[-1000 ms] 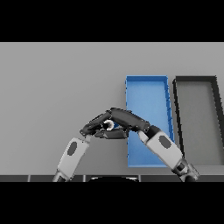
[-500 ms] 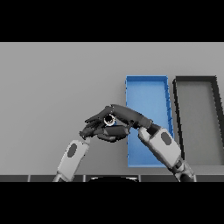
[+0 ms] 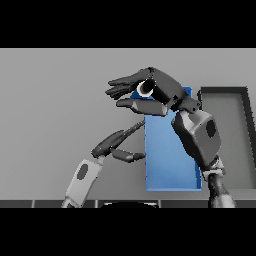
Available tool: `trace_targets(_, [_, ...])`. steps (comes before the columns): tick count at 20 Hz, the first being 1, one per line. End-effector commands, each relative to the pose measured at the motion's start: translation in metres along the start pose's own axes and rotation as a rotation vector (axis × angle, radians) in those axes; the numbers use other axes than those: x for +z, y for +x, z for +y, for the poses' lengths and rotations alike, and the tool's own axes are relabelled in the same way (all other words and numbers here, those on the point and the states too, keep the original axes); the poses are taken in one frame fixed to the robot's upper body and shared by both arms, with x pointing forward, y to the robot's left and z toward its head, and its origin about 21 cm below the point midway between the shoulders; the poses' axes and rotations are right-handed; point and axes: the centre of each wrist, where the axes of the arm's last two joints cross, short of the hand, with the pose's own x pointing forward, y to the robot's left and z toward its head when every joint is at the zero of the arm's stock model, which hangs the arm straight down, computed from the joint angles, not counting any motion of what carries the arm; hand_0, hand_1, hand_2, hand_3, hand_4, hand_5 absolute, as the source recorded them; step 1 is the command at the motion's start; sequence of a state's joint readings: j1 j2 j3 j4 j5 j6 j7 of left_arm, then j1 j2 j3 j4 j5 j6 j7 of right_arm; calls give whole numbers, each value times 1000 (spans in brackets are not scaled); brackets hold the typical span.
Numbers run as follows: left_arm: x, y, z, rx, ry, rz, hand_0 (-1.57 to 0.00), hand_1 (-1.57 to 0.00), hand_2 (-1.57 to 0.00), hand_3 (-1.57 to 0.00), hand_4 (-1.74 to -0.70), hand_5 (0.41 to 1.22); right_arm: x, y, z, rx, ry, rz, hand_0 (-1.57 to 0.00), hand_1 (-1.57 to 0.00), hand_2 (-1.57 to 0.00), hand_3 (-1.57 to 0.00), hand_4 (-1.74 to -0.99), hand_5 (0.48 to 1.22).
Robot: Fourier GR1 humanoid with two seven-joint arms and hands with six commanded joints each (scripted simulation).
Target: Pick up the blue pipe and place it into the blue bin.
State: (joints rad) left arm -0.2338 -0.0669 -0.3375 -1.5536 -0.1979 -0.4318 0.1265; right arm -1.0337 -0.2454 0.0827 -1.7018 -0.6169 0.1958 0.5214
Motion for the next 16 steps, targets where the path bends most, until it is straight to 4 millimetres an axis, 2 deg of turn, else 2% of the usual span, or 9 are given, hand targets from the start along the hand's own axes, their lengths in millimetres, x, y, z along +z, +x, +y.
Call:
trace_targets(1, [1, 0, 0, -3, -2, 1, -1, -1, -1, 0, -898, 430, -1, 8, -11, 29, -50, 2, -1571, -1571, -1571, -1571, -1741, 1221])
trace_targets(3, [2, -2, 0, -6, -3, 10, 0, 0, 0, 0, -890, 425, 1, 12, -34, 49, -140, 46, -1571, -1571, -1571, -1571, -1741, 1221])
trace_targets(6, [2, -2, 2, -14, 1, 13, 0, 0, 0, 1, -886, 412, 11, 4, -65, 76, -249, 106, -1571, -1571, -1571, -1571, -1741, 1221])
trace_targets(9, [3, -6, 5, -34, 14, 5, 1, 1, 1, 1, -874, 413, 42, -19, -95, 87, -353, 199, -1571, -1571, -1571, -1571, -1741, 1221])
trace_targets(12, [6, -6, 7, -34, 1, 0, 1, 1, 1, 1, -867, 419, 69, -40, -104, 52, -440, 281, -1571, -1571, -1571, -1571, -1741, 1221])
trace_targets(16, [7, -6, 2, -18, -4, 1, 1, 1, 1, 1, -875, 422, 110, -68, -97, 22, -497, 411, -1571, -1571, -1571, -1571, -1741, 1221])
